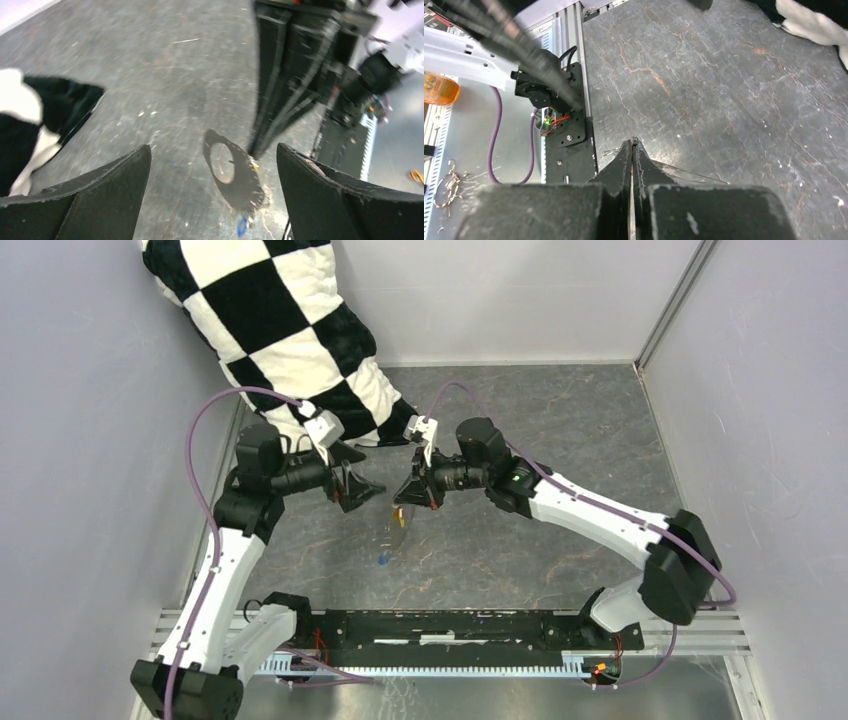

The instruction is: Put the keys on the keyring

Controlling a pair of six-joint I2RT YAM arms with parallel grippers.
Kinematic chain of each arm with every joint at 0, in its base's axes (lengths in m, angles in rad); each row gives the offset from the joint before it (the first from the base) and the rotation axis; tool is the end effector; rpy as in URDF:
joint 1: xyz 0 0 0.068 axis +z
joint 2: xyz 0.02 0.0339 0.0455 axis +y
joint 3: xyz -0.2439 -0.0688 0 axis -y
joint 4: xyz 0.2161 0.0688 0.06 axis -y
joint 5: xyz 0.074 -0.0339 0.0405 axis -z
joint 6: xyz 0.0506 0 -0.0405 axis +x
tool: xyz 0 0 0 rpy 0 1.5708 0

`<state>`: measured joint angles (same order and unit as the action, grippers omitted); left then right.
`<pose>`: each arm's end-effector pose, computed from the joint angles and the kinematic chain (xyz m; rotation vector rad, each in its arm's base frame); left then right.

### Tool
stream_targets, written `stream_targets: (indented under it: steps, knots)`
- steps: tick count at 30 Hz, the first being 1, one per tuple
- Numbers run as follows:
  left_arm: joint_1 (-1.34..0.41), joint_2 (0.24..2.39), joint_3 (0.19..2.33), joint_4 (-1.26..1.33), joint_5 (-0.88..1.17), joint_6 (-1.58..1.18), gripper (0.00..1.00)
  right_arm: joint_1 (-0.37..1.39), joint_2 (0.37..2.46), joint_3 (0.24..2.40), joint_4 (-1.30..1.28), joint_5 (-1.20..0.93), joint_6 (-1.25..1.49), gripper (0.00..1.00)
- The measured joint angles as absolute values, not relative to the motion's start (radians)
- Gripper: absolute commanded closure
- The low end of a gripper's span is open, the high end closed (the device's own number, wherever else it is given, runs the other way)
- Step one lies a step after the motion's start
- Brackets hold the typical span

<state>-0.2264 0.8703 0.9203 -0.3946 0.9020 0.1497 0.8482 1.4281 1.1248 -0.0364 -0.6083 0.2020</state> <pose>0.1614 -0.0779 0.3351 0.9271 1.6327 -0.9080 0.1889 0.2579 0.3091 -1.0633 1.7677 1.2609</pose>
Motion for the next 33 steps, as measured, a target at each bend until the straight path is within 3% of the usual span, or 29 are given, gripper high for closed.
stream_targets:
  steps: [4, 13, 22, 24, 33]
  knots:
    - [-0.121, 0.912, 0.921, -0.396, 0.88, 0.117, 0.0, 0.848, 1.517, 1.124, 0.045, -0.623, 0.198, 1.0]
    - [-0.099, 0.911, 0.913, -0.377, 0.846, 0.113, 0.0, 0.766, 1.531, 0.939, 0.137, -0.691, 0.073, 0.96]
    - [-0.095, 0.94, 0.883, -0.334, 0.802, 0.112, 0.0, 0.73, 1.415, 0.656, -0.032, -0.435, -0.016, 0.4]
    - [-0.095, 0.957, 0.882, -0.333, 0.786, 0.112, 0.0, 0.727, 1.383, 0.632, -0.048, -0.369, -0.012, 0.02]
    - [-0.044, 1.096, 0.888, -0.326, 0.644, 0.15, 0.0, 0.647, 1.205, 0.617, -0.013, -0.052, 0.007, 0.02]
